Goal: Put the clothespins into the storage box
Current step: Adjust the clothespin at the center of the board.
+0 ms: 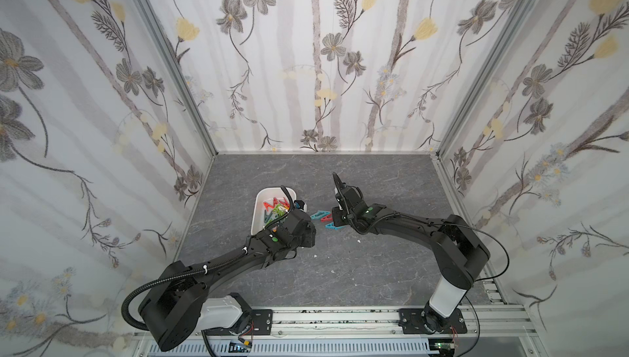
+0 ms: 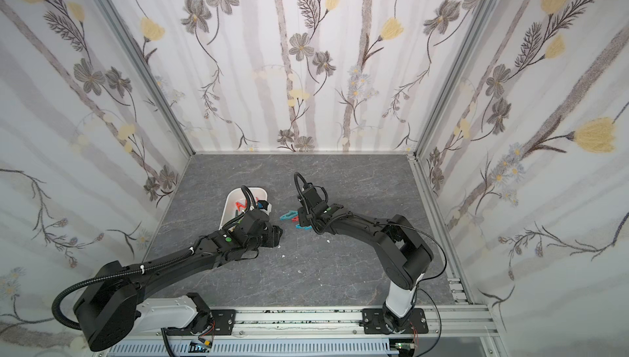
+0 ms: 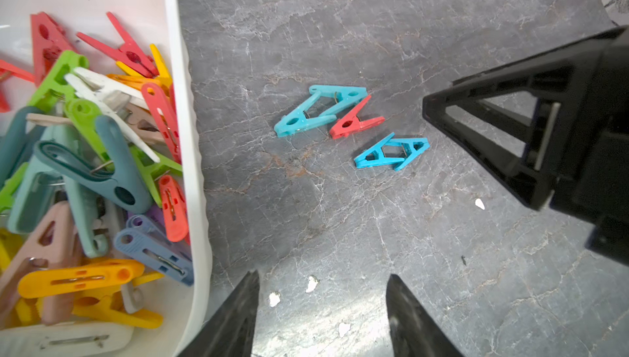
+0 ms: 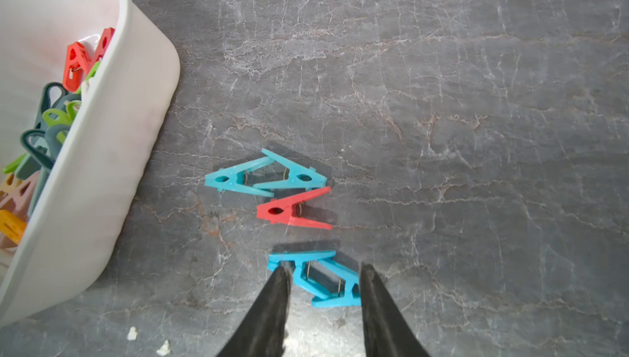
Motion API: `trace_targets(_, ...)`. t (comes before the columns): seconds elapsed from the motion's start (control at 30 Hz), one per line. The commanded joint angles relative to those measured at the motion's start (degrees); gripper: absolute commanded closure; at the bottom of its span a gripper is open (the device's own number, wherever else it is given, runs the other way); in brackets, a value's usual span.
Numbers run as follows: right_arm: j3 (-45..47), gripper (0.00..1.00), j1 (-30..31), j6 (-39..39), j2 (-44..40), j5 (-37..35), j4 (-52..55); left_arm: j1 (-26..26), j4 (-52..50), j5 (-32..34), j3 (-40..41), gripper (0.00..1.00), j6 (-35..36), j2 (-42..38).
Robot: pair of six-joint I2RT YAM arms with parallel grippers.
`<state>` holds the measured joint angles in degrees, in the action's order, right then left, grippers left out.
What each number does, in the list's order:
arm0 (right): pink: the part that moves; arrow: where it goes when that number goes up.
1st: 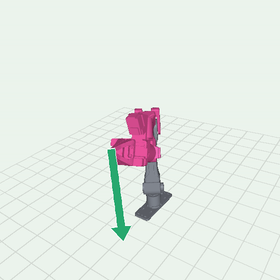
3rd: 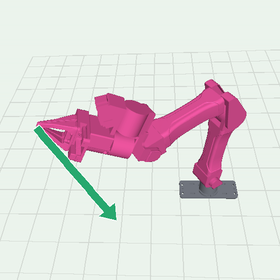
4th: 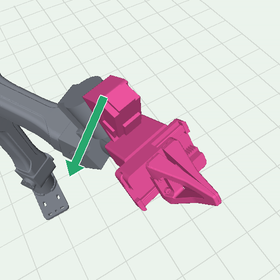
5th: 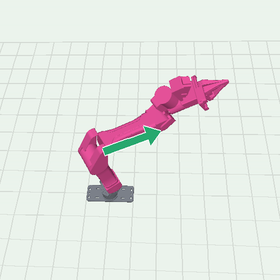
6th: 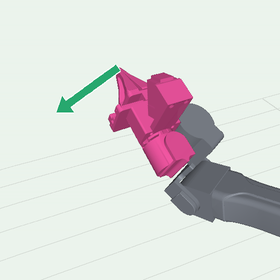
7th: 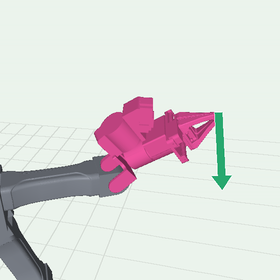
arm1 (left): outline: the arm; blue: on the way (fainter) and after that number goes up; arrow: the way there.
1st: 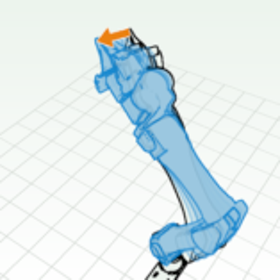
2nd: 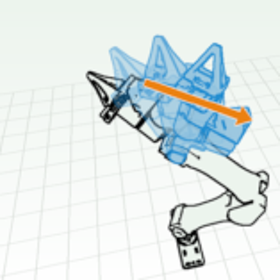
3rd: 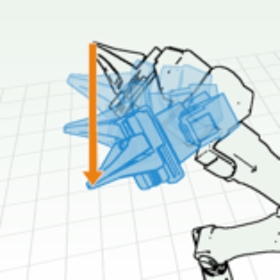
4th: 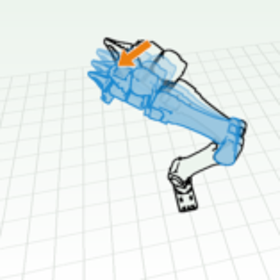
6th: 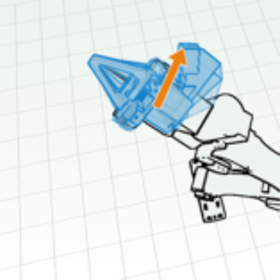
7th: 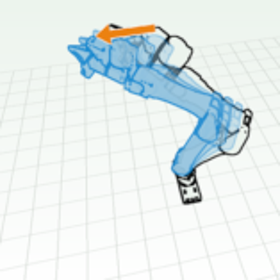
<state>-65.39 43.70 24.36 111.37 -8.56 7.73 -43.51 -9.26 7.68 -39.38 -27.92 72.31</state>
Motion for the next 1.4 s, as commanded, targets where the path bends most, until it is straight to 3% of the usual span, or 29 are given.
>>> trace_targets(0.0, -2.46, 0.63, 0.07, -2.90, 2.54, 0.39, -0.47, 0.40, 0.47, 4.49, -0.82, 0.36, 0.17, -1.80)
trace_targets(0.77, -10.69, 0.62, 0.06, -3.38, 13.96, 8.39, 0.52, 5.63, 0.47, 4.72, -1.98, 0.36, 1.19, -2.09)
trace_targets(1.23, 2.19, 0.63, 4.80, 0.50, 5.56, 7.62, 2.30, 8.08, 4.07, -0.32, -1.07, 0.36, 1.53, -1.39)
trace_targets(1.37, 4.49, 0.57, 6.37, 0.85, 2.03, 8.24, 3.82, 8.04, 5.58, -1.17, -1.17, 0.36, 1.94, -0.87)
